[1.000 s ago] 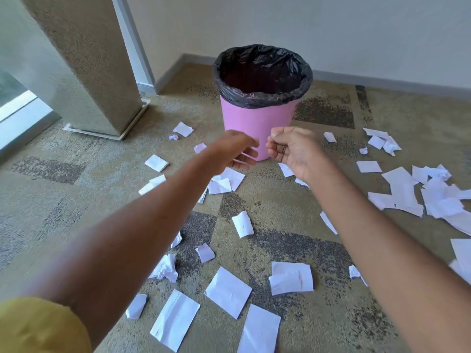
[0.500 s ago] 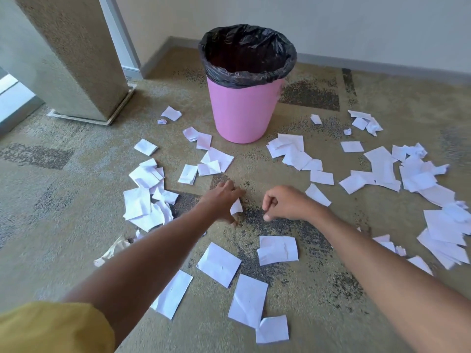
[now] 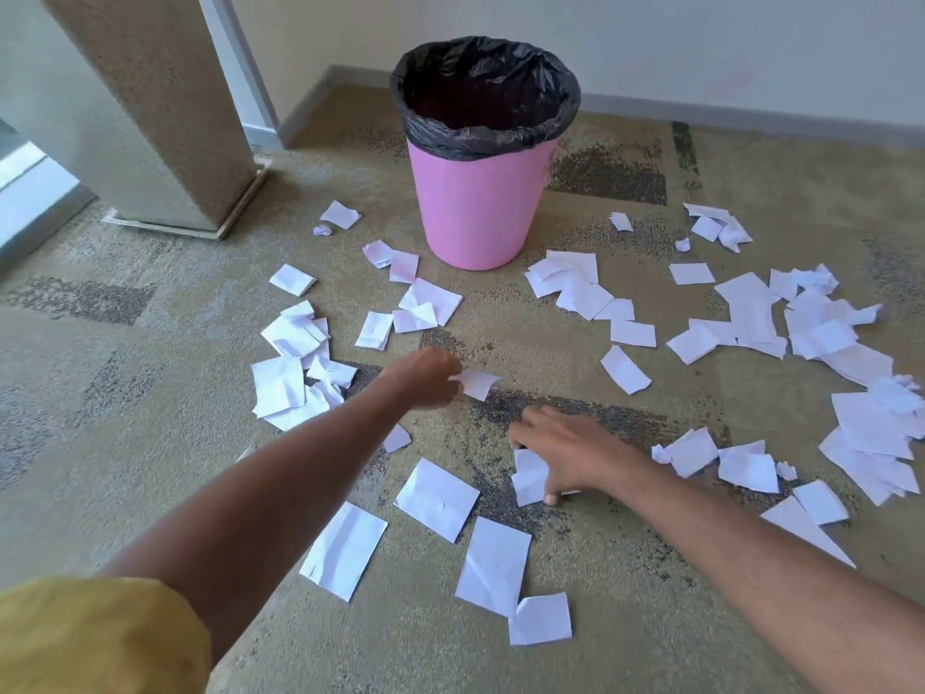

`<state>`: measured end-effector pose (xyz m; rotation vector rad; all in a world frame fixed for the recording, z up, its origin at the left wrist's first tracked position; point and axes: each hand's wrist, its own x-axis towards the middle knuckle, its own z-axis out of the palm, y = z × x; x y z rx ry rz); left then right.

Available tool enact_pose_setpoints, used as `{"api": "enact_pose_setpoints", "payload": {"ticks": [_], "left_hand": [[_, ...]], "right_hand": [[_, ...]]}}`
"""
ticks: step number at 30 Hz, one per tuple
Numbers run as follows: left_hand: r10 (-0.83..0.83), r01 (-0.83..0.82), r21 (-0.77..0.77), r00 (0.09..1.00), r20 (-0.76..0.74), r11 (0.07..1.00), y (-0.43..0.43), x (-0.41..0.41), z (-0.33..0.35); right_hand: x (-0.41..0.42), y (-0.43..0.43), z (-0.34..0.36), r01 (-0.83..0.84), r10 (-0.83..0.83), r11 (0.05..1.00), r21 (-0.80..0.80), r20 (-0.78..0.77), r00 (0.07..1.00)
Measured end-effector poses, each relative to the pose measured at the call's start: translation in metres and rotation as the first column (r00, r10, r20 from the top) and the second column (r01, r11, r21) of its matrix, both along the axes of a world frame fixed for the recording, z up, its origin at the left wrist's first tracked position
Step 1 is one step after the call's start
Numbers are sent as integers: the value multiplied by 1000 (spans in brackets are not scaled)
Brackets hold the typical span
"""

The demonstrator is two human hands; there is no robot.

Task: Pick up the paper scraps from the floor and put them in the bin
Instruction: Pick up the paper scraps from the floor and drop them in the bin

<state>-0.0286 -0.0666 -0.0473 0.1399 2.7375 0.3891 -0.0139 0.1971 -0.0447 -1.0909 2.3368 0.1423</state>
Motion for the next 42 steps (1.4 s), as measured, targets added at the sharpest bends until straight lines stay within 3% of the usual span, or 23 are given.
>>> {"api": "enact_pose_setpoints", "payload": {"ticks": [7, 12, 17, 25, 28, 32, 35, 37, 42], "left_hand": [[42, -34, -73, 992, 121, 997, -34, 22, 14], [81, -79, -17, 968, 239, 997, -55, 42, 17], [189, -219, 50, 919, 347, 974, -61, 65, 7], [370, -430, 152, 875, 312, 890, -45, 72, 1], [404, -467, 226, 873, 275, 855, -44, 61, 13], [524, -591, 504, 802, 286, 629, -41, 31, 36], [564, -595, 680, 764, 314, 428, -31, -1, 68], [571, -550, 781, 758, 316, 297, -23, -25, 94], [608, -395, 910, 755, 245, 124, -12, -83, 165]], "right_hand": [[-12, -2, -1, 183, -178, 976, -116, 54, 983], [-28, -4, -7, 368, -345, 915, -166, 153, 926], [-38, -8, -11, 564, -497, 788, -247, 287, 819], [-49, -20, -10, 753, -584, 601, -268, 496, 642], [-55, -26, -1, 837, -577, 476, -272, 621, 530], [-68, -41, 28, 943, -508, 196, -269, 795, 332], [-88, -56, 67, 970, -352, -23, -243, 910, 220], [-105, -65, 94, 962, -252, -136, -237, 947, 197], [-156, -83, 164, 905, -87, -371, -206, 978, 188]]}}
